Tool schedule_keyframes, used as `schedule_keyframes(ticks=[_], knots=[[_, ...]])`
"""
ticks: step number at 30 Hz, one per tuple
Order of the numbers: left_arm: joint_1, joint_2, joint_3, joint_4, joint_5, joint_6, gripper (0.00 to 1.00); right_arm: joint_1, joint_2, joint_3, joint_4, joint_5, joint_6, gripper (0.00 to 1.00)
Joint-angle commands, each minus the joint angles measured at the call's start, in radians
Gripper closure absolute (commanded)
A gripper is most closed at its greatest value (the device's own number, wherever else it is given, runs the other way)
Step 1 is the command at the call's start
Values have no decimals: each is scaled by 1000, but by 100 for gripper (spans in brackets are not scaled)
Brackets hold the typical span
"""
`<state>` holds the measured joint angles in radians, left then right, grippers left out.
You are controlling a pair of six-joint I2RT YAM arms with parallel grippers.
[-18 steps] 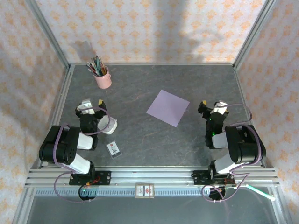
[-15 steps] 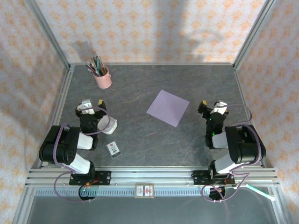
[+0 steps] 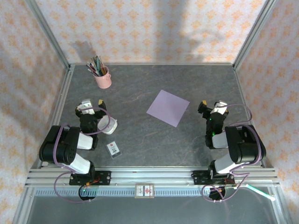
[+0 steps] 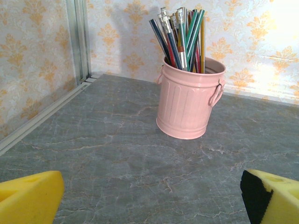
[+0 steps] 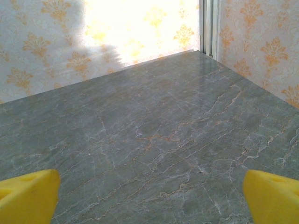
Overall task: Fold a paper plane with a square sheet of paper (pick it up from the middle)
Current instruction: Move the square sheet of paper to the center of the table.
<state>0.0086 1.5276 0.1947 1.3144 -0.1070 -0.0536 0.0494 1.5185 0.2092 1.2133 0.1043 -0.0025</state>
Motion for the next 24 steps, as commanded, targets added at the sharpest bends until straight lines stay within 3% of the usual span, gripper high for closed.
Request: schedule_keyframes(ticks=[1, 13, 16, 19, 21, 24], knots=[[4, 5, 11, 19, 23, 9, 1, 4, 1, 10, 41, 8, -15, 0], [3, -25, -15, 54, -31, -9, 1, 11, -30, 7, 45, 28, -20, 0], [4, -184, -11, -112, -157, -66, 1, 11, -220, 133, -339, 114, 52, 0], [8, -336, 55, -408, -222, -198, 1, -2, -328, 244, -586, 167, 176, 0], [8, -414, 115, -589, -138, -265, 1, -2, -377, 333, -808, 160, 291, 0], [2, -495, 192, -798, 17, -410, 1, 53, -399, 371, -938, -41, 329, 0]])
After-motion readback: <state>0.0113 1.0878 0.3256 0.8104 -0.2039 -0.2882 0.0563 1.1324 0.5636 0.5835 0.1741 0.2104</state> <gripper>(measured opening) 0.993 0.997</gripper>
